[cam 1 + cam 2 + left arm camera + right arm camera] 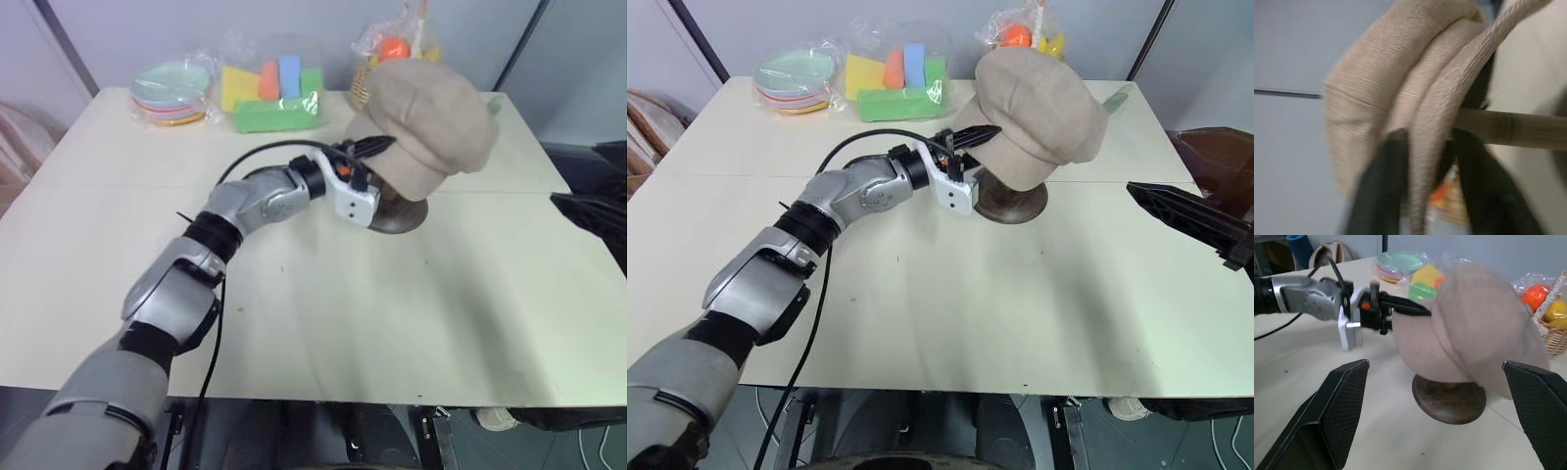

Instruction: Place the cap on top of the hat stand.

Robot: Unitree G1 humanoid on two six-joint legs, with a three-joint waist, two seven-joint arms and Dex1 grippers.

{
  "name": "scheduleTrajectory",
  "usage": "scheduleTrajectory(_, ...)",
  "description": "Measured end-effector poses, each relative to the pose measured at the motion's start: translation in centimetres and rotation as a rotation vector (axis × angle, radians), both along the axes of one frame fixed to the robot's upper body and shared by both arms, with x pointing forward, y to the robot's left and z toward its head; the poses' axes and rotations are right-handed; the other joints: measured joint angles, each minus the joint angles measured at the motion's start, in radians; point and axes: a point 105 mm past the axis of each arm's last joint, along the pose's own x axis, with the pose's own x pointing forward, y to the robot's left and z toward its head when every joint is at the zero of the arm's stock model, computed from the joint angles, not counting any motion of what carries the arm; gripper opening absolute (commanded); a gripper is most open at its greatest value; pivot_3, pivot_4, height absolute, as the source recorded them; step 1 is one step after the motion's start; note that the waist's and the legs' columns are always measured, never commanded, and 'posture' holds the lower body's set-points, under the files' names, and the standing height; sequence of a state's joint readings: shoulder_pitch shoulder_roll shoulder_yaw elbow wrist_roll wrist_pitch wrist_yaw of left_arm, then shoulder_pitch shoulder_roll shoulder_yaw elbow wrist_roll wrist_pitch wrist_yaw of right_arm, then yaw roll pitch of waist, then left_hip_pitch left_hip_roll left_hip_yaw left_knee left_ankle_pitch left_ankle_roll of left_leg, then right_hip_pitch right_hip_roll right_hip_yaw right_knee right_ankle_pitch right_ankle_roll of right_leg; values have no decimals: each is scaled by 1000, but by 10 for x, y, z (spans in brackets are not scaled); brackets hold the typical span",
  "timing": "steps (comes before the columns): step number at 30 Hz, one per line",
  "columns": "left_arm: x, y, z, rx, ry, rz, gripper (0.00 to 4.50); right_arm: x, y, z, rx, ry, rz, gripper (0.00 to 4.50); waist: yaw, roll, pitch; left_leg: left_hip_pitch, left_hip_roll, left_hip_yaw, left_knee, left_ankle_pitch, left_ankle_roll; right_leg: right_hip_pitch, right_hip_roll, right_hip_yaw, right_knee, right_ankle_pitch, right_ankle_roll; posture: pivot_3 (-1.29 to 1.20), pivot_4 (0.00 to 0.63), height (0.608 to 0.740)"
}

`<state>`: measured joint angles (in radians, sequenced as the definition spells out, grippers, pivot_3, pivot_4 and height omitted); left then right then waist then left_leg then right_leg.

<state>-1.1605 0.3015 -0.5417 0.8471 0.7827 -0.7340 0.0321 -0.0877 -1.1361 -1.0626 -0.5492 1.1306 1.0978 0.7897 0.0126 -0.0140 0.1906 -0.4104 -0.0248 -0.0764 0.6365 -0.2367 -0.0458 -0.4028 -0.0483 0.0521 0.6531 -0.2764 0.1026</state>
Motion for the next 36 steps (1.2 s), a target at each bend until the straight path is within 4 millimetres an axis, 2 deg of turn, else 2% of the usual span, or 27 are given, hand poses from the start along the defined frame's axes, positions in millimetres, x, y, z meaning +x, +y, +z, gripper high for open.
scheduleTrajectory(2, -1, 3, -11, 5, 42, 3, 4102, 2, 0, -3, -18, 3, -10, 4500, -1, 0, 0, 0, 0, 0, 0, 0, 0, 0, 0, 0, 1, 0, 0, 0, 150, 740)
scheduleTrajectory(3, -4, 3, -15, 2, 60, -4, 4470, 5, 0, -8, -38, 15, -16, 4500, -1, 0, 0, 0, 0, 0, 0, 0, 0, 0, 0, 0, 1, 0, 0, 0, 150, 740)
scheduleTrajectory(5, -8, 0, -14, -1, 67, -24, 4470, 9, 1, -17, -72, 36, -22, 4500, -1, 0, 0, 0, 0, 0, 1, 0, 0, 0, 0, 0, 1, 0, 0, 0, 150, 740)
scheduleTrajectory(7, -13, 0, -3, -28, 63, -45, 4470, 14, 4, -24, -106, 47, -19, 4500, -1, 0, 0, 0, 0, 0, 1, 0, 0, 0, 0, 0, 1, 0, 0, 0, 150, 740)
scheduleTrajectory(10, -20, 14, 2, -52, 104, -58, 4470, 18, 8, -29, -144, 41, -16, 4500, -9, 1, 0, 1, 2, 0, 1, 0, 0, 0, 1, 0, 2, 0, 0, 0, 150, 740)
scheduleTrajectory(15, -32, 72, -12, -48, 357, 2, 4470, 28, 15, -56, -264, 53, -51, 4500, -29, 1, -1, 1, 4, 0, 1, 0, 0, -1, 2, 0, 4, 0, 0, 0, 150, 740)
scheduleTrajectory(17, -40, 103, -4, -64, 518, 28, 4470, 33, 25, -70, -319, 48, -48, 4500, -32, 1, 0, 1, 5, -1, 2, 0, 0, -1, 2, 0, 6, 0, -1, 0, 150, 740)
scheduleTrajectory(20, -52, 134, 7, -74, 747, 55, 4470, 36, 44, -83, -353, 24, -11, 4500, -31, 1, 0, 1, 5, -1, 6, 0, 0, 0, 3, 0, 7, -1, -1, 0, 150, 740)
scheduleTrajectory(23, -82, 174, 7, -32, 1198, 74, 4470, 48, 67, -97, -402, -52, -16, 4500, -39, 0, 1, 2, 6, -2, 8, 0, 0, 0, 3, -1, 9, -1, -1, 0, 150, 740)
scheduleTrajectory(24, -90, 179, 11, -36, 1289, 56, 4470, 51, 72, -103, -411, -59, -21, 4500, -40, 0, 1, 2, 5, -2, 8, 0, 0, 1, 3, -1, 8, -1, -1, 0, 150, 740)
scheduleTrajectory(26, -106, 184, 25, -56, 1460, -7, 4470, 65, 84, -112, -439, -123, -59, 4500, -33, 0, 1, 2, 5, -3, 10, 0, 0, 2, 2, -2, 9, -3, -3, 0, 150, 740)
scheduleTrajectory(28, -107, 185, 39, -113, 1538, -51, 4470, 83, 103, -119, -436, -215, -99, 4500, -31, -1, 1, 2, 4, -3, 11, 0, 0, 3, 3, -2, 8, -4, -4, 0, 150, 740)
scheduleTrajectory(31, -103, 186, 46, -166, 1575, -74, 4470, 104, 117, -130, -498, -308, -170, 4500, -32, -1, 1, 2, 2, -2, 11, 0, 0, 1, 3, -2, 9, -4, -3, 0, 150, 740)
scheduleTrajectory(34, -100, 183, 48, -189, 1611, -90, 4470, 131, 126, -129, -570, -432, -275, 4500, -35, -1, 1, 0, 2, -2, 11, 0, 0, -1, 3, -1, 12, -2, -1, 0, 150, 740)
scheduleTrajectory(36, -100, 181, 53, -189, 1602, -101, 4470, 140, 132, -128, -595, -487, -300, 4500, -35, -1, 1, 0, 2, -2, 10, 0, 0, -2, 3, -1, 12, -2, -1, 0, 150, 740)
